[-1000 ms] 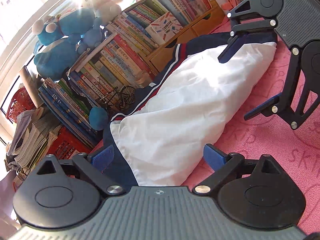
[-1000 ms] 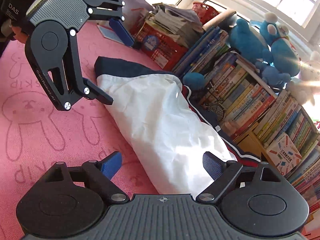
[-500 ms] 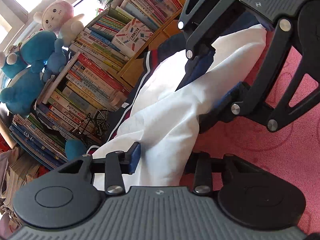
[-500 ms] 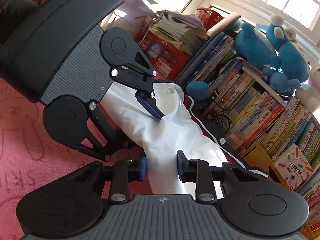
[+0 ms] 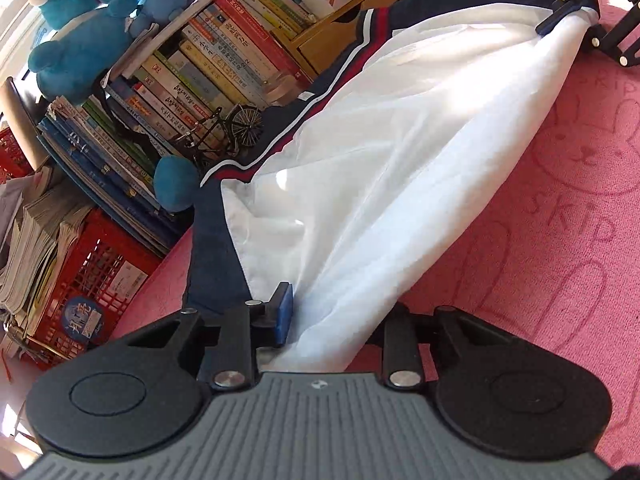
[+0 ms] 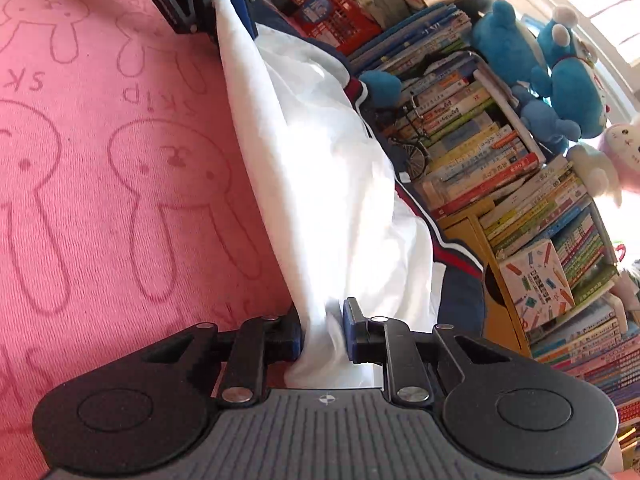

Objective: Fold clothes
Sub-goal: 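Release the folded edge with both grippers, then smooth the folded jacket bundle with both grippers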

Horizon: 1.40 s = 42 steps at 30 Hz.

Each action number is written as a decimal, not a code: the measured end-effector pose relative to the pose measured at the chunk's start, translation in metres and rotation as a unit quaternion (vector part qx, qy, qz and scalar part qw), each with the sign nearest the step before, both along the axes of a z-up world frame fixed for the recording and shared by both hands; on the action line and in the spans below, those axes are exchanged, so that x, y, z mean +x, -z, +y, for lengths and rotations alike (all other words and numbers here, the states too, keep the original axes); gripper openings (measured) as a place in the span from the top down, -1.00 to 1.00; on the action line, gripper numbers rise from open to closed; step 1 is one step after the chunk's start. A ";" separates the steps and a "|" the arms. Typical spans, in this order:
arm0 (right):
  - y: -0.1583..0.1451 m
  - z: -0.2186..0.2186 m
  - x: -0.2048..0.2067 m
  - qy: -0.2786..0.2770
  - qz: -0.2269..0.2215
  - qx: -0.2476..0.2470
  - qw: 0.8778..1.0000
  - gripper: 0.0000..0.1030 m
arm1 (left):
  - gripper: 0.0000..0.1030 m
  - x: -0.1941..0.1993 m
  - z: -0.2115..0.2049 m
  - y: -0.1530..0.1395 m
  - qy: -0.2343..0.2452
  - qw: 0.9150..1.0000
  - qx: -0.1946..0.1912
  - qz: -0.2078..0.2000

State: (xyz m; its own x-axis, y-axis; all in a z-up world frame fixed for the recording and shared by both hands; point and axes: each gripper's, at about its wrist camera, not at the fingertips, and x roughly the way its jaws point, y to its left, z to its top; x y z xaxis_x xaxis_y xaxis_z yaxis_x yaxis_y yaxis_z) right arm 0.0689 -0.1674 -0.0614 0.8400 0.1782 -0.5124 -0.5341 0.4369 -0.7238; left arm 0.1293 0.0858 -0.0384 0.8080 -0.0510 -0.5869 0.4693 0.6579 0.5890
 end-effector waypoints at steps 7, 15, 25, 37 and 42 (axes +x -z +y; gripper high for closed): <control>-0.004 -0.077 -0.005 0.109 0.035 0.063 0.991 0.59 | 0.46 -0.007 0.031 -0.007 -0.052 0.998 0.000 0.020; -0.025 -0.126 -0.019 0.198 0.095 0.159 0.963 0.53 | 0.03 -0.041 0.069 -0.013 -0.117 0.992 0.021 0.032; -0.076 -0.074 0.035 0.154 0.099 0.406 0.895 -0.18 | -0.94 -0.015 0.015 -0.079 -0.072 0.974 -0.214 -0.009; -0.019 0.004 0.184 0.212 0.182 0.440 0.853 -0.15 | -0.93 0.064 -0.014 0.006 -0.177 0.954 -0.243 0.018; -0.012 -0.058 0.202 0.319 0.116 0.454 0.824 0.16 | -0.94 0.067 -0.007 0.005 -0.180 0.949 -0.255 0.031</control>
